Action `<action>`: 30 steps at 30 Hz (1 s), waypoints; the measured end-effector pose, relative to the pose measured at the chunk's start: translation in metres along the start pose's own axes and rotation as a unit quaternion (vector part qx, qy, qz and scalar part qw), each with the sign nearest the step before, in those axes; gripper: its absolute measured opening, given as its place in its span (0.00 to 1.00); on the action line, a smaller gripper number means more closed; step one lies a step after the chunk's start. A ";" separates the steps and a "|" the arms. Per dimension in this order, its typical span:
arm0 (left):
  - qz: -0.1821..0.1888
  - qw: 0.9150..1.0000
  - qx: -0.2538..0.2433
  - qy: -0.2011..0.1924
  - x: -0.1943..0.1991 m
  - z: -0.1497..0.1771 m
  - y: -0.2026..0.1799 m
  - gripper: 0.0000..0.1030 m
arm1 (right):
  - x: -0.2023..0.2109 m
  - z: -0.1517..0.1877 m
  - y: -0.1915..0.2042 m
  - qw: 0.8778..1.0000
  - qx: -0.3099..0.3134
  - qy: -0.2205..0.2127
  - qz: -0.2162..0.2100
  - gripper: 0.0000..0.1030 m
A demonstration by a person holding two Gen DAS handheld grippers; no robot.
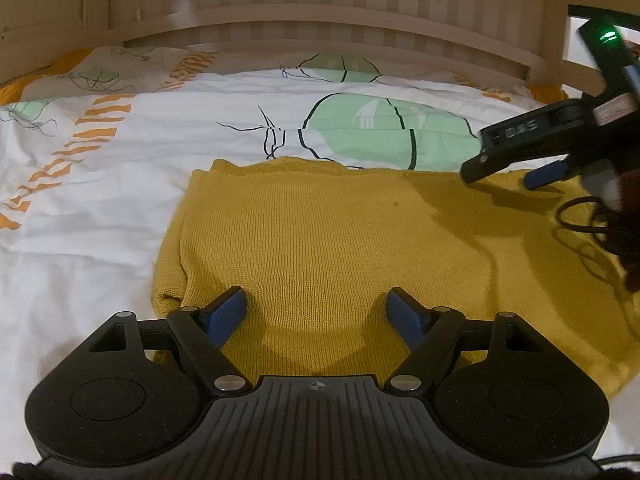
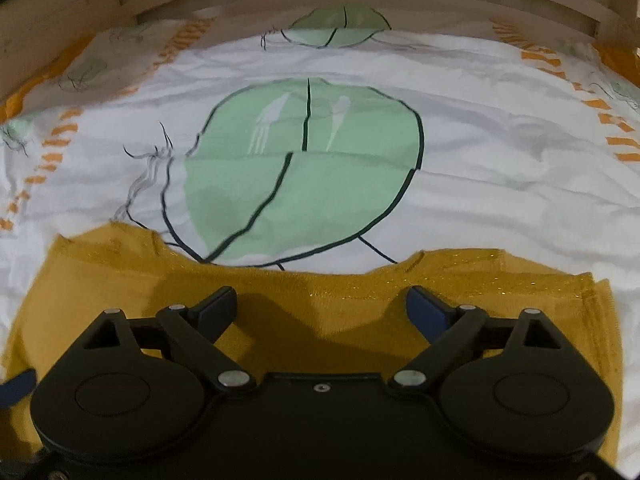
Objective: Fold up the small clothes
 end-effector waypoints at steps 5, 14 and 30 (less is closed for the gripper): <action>0.000 1.000 0.000 0.000 0.000 0.000 0.000 0.75 | 0.033 0.020 -0.004 0.999 0.036 -0.024 -0.010 0.90; -0.004 1.000 -0.005 0.002 -0.001 0.000 0.000 0.75 | 0.081 0.105 -0.036 0.993 0.115 -0.029 0.010 0.92; -0.013 1.000 -0.014 0.008 -0.002 0.001 -0.002 0.76 | 0.080 0.102 -0.147 0.983 -0.157 0.044 -0.085 0.94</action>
Point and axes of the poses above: each gripper's, at about its wrist camera, not at the fingertips, and x roughly against the way its jaws point, y to its left, z to its underside, the point moved 10 cm from there along -x, roughly the way its jaws point, and after that the axes turned 15 degrees about z, right-handed, at the moved point
